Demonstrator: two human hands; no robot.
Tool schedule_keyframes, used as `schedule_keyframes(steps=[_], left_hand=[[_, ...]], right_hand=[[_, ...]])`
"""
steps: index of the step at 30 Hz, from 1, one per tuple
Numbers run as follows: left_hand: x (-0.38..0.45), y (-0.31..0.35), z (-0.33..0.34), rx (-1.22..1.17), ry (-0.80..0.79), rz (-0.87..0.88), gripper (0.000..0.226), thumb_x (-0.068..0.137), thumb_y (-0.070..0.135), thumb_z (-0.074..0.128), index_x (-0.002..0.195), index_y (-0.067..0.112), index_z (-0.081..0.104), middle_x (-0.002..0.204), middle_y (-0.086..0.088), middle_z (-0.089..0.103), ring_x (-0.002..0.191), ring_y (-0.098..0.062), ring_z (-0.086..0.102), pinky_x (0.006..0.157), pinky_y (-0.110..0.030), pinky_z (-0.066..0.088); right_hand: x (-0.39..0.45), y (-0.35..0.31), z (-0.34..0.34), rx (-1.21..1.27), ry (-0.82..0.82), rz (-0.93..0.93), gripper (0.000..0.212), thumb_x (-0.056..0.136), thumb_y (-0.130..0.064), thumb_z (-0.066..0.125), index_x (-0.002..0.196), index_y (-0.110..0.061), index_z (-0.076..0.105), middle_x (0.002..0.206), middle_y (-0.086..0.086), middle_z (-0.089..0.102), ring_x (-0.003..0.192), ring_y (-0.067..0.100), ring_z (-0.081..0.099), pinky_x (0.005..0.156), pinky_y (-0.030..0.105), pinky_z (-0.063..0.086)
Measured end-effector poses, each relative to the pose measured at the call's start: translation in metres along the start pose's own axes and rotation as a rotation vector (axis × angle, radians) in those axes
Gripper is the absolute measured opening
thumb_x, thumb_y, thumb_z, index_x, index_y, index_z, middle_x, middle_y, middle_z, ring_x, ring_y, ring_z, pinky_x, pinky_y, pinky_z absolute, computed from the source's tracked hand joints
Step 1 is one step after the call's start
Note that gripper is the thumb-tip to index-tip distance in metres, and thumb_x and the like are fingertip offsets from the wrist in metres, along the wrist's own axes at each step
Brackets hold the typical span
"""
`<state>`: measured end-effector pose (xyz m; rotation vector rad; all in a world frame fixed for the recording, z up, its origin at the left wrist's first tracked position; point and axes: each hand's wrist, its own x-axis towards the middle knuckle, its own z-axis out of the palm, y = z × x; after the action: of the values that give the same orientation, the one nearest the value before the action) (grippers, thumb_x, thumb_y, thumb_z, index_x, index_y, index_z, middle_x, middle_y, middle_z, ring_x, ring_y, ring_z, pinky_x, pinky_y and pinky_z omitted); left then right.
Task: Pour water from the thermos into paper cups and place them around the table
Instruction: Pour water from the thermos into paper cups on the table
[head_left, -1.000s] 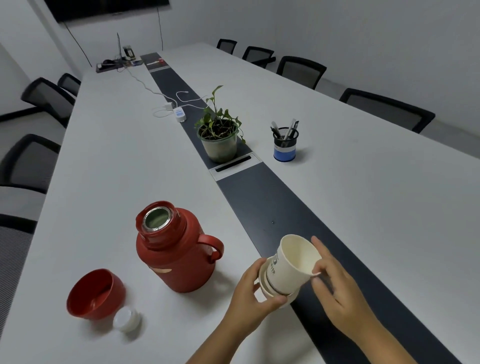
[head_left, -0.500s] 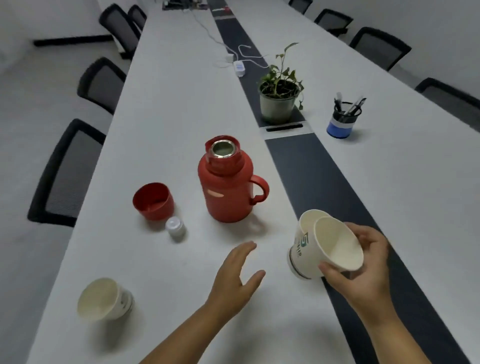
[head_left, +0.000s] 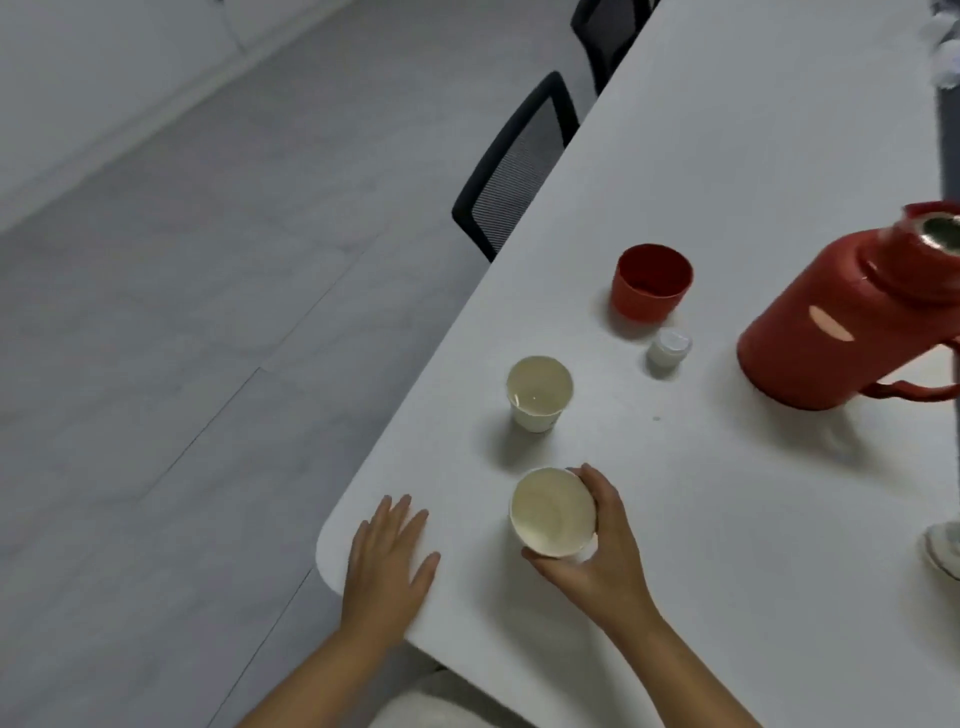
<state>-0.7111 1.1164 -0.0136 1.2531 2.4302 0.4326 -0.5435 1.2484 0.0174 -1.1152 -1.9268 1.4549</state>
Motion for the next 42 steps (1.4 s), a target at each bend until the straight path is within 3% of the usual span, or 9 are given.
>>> schedule_keyframes(steps=[2, 7, 11, 17, 21, 25, 28, 33, 42], left_hand=[[0.001, -0.014, 0.000, 0.024, 0.021, 0.012, 0.058, 0.094, 0.048, 0.024, 0.131, 0.009, 0.047, 0.145, -0.012, 0.037, 0.141, -0.020, 0.018, 0.111, -0.023, -0.011], [-0.001, -0.025, 0.001, 0.118, -0.010, 0.060, 0.078, 0.094, 0.048, 0.001, 0.111, 0.005, 0.064, 0.121, -0.014, 0.062, 0.139, -0.002, -0.018, 0.108, -0.028, 0.002], [0.000, -0.032, 0.006, 0.193, 0.051, 0.042, 0.079, 0.094, 0.047, 0.000, 0.108, 0.006, 0.065, 0.119, -0.012, 0.063, 0.139, -0.005, -0.019, 0.107, -0.030, 0.004], [0.000, -0.037, 0.011, 0.222, 0.076, 0.047, 0.079, 0.094, 0.046, -0.001, 0.108, 0.007, 0.066, 0.119, -0.011, 0.063, 0.140, -0.006, -0.019, 0.107, -0.031, 0.005], [0.001, -0.038, 0.010, 0.184, 0.061, 0.088, 0.078, 0.094, 0.046, 0.000, 0.108, 0.006, 0.066, 0.120, -0.012, 0.062, 0.139, -0.003, -0.018, 0.110, -0.026, -0.002], [0.006, -0.038, 0.000, 0.176, 0.051, 0.142, 0.047, 0.095, 0.033, 0.036, 0.132, 0.006, 0.043, 0.144, -0.007, 0.035, 0.140, -0.006, 0.005, 0.112, -0.019, 0.000], [0.021, -0.027, -0.025, 0.031, 0.163, 0.205, 0.040, 0.083, 0.022, 0.052, 0.114, 0.000, 0.059, 0.125, -0.016, 0.057, 0.116, -0.040, 0.053, 0.103, -0.031, 0.035], [0.065, 0.039, -0.063, -0.130, 0.308, 0.338, 0.045, 0.083, 0.029, 0.040, 0.106, -0.002, 0.063, 0.115, -0.023, 0.062, 0.109, -0.044, 0.054, 0.087, -0.051, 0.037], [0.135, 0.246, -0.034, -0.434, 0.010, 0.580, 0.047, 0.085, 0.023, 0.060, 0.129, 0.013, 0.046, 0.135, -0.002, 0.049, 0.126, -0.014, 0.043, 0.100, -0.019, 0.031]], right_hand=[[0.008, -0.006, 0.020, -0.021, 0.012, -0.014, 0.082, 0.055, -0.011, 0.084, 0.107, -0.045, 0.031, 0.114, -0.029, 0.039, 0.106, -0.015, 0.040, 0.079, -0.008, 0.027], [0.024, -0.011, 0.046, -0.077, 0.055, -0.037, 0.082, 0.056, -0.016, 0.084, 0.118, -0.032, 0.034, 0.112, -0.029, 0.036, 0.102, -0.007, 0.043, 0.077, -0.009, 0.026], [0.031, -0.009, 0.059, -0.132, 0.040, -0.006, 0.086, 0.057, -0.015, 0.083, 0.129, -0.013, 0.035, 0.116, -0.015, 0.041, 0.108, 0.006, 0.042, 0.080, 0.000, 0.027], [0.031, -0.006, 0.073, -0.118, 0.088, 0.038, 0.075, 0.058, -0.019, 0.083, 0.114, -0.033, 0.035, 0.107, -0.026, 0.043, 0.101, 0.003, 0.046, 0.076, 0.001, 0.033], [0.030, -0.005, 0.076, -0.138, 0.077, 0.092, 0.084, 0.059, -0.022, 0.081, 0.129, -0.019, 0.034, 0.116, -0.016, 0.043, 0.108, 0.006, 0.043, 0.089, 0.020, 0.033], [0.024, -0.007, 0.068, -0.212, 0.020, 0.043, 0.090, 0.061, -0.017, 0.081, 0.134, -0.010, 0.028, 0.126, -0.009, 0.035, 0.117, 0.008, 0.034, 0.097, 0.017, 0.025], [0.013, -0.004, 0.048, -0.308, 0.031, 0.003, 0.078, 0.067, -0.012, 0.077, 0.131, -0.007, 0.032, 0.125, -0.004, 0.037, 0.117, 0.011, 0.035, 0.096, 0.009, 0.020], [0.000, 0.000, -0.013, -0.323, 0.296, 0.079, 0.059, 0.072, -0.002, 0.070, 0.125, -0.003, 0.044, 0.123, 0.007, 0.046, 0.114, 0.021, 0.042, 0.095, 0.033, 0.032], [0.050, -0.003, -0.197, -0.159, 0.864, 0.092, 0.038, 0.081, 0.000, 0.059, 0.118, -0.004, 0.049, 0.125, 0.013, 0.049, 0.115, 0.028, 0.045, 0.096, 0.039, 0.037]])
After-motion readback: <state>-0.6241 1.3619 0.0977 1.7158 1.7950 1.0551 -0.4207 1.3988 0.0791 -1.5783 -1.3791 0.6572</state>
